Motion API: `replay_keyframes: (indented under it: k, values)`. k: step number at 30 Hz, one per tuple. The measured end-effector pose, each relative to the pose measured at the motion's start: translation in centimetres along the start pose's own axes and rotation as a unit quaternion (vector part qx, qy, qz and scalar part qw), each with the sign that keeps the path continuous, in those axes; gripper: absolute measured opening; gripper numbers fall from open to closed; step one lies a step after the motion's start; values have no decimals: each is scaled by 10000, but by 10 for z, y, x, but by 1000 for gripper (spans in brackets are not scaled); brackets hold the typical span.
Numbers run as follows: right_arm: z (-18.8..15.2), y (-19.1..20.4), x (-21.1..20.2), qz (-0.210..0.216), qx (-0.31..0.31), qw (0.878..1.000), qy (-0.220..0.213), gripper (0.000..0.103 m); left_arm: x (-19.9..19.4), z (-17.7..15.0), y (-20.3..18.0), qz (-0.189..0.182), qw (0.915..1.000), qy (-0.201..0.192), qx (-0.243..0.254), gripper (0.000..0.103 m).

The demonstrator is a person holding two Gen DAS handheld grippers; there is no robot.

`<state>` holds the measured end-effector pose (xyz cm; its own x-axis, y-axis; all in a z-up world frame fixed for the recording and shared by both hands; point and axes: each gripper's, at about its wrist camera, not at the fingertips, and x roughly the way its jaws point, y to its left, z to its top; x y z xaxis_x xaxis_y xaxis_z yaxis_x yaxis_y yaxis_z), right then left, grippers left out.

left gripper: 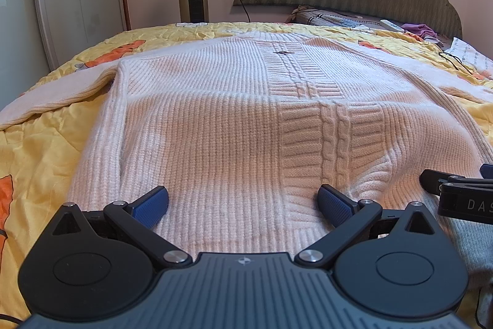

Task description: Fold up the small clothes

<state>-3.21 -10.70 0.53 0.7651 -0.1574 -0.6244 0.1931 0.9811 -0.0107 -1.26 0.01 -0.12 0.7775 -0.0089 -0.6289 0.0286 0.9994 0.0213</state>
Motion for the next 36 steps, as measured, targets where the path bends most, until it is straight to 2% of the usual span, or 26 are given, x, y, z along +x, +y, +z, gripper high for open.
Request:
replay_keyframes:
  k: [7, 17, 22, 25, 29, 36]
  values:
    - [0, 0, 0, 0, 0, 10000, 0, 103, 0, 1, -1, 18, 10000, -5, 8, 103]
    - [0, 0, 0, 2, 1, 10000, 1, 103, -7, 0, -15, 419, 9983, -145, 370, 103]
    - [1, -1, -2, 11, -84, 10000, 34, 103, -19, 4, -14, 307, 9990, -44, 329, 103]
    - [7, -4, -9, 47, -174, 9998, 119, 103, -20, 16, -12, 143, 9995, 39, 261, 103]
    - [26, -9, -15, 122, -97, 9999, 6, 103, -14, 35, -10, -38, 9999, 143, 0, 103]
    - [53, -9, 0, 368, -86, 9993, 38, 103, 0, 66, -14, 133, 9999, 12, 0, 103]
